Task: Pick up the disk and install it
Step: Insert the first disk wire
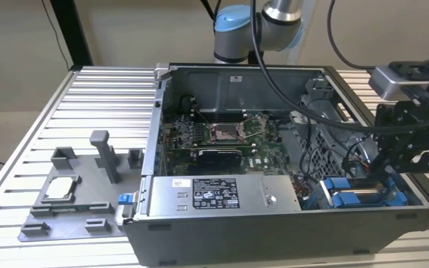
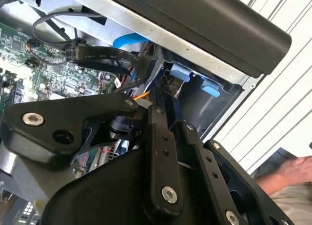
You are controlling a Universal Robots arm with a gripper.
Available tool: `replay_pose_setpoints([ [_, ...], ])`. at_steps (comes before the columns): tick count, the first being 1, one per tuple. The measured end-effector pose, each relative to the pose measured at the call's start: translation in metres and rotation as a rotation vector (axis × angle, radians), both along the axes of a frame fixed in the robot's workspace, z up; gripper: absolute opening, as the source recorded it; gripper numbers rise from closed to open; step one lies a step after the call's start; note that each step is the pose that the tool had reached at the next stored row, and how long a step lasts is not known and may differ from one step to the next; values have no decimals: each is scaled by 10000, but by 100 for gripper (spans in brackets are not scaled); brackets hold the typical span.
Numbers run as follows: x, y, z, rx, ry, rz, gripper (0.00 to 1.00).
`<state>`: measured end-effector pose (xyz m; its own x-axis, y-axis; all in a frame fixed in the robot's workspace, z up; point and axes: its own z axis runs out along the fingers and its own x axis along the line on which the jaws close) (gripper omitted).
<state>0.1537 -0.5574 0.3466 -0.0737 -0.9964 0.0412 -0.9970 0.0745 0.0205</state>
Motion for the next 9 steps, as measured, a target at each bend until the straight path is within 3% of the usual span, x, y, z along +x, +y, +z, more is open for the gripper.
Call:
replay_pose_setpoints([
  [9, 0, 27, -24, -84, 0, 0, 0],
])
